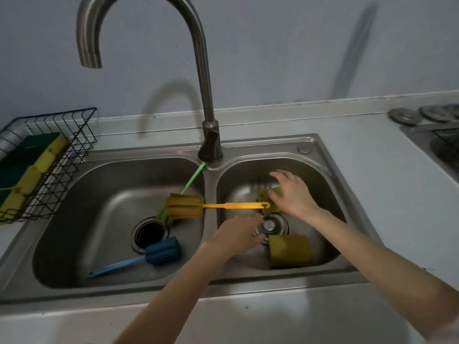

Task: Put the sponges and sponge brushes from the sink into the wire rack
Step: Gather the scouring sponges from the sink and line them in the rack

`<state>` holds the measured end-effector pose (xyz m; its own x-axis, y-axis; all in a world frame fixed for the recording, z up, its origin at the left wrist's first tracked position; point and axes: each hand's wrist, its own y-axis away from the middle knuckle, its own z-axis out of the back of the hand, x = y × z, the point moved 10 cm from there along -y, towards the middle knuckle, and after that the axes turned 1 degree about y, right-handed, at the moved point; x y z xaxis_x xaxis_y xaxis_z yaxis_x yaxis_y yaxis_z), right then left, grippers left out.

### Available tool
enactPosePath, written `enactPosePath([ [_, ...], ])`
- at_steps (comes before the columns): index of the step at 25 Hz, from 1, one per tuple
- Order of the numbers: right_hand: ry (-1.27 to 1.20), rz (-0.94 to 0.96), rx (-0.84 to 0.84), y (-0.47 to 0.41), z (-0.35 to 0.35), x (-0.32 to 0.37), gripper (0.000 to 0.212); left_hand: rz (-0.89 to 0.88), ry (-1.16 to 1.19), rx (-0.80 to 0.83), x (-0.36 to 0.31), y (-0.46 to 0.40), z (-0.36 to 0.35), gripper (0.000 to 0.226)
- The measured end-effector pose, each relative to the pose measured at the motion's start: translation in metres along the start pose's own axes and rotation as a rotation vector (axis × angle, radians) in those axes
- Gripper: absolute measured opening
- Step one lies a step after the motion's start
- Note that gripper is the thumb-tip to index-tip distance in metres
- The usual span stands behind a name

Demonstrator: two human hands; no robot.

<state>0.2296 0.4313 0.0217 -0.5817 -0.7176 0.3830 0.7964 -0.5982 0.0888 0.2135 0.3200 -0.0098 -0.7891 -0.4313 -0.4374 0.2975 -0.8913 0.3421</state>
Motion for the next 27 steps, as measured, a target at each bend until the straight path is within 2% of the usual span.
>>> enactPosePath([
  [3, -0.006, -0.036, 0.054, -0.016, -0.015, -0.024, 0.055, 0.020, 0.014, 0.091, 0.004, -0.021, -0.020, 0.046],
  [8, 0.004, -0.102, 0.219, -0.042, -0.054, -0.057, 0.061, 0.017, 0.109, 0.159, 0.009, -0.046, -0.048, 0.044],
  [11, 0.101, -0.070, 0.308, -0.053, -0.078, -0.066, 0.070, 0.078, 0.104, 0.221, 0.019, -0.063, -0.071, 0.047],
  [15, 0.165, -0.018, 0.372, -0.066, -0.099, -0.069, 0.079, 0.076, 0.100, 0.239, 0.020, -0.083, -0.086, 0.054],
  [20, 0.175, -0.025, 0.333, -0.074, -0.108, -0.071, 0.082, 0.064, 0.088, 0.320, 0.017, -0.089, -0.113, 0.055],
  [27, 0.171, -0.087, 0.257, -0.068, -0.107, -0.073, 0.077, 0.106, 0.183, 0.323, 0.019, -0.087, -0.113, 0.055],
])
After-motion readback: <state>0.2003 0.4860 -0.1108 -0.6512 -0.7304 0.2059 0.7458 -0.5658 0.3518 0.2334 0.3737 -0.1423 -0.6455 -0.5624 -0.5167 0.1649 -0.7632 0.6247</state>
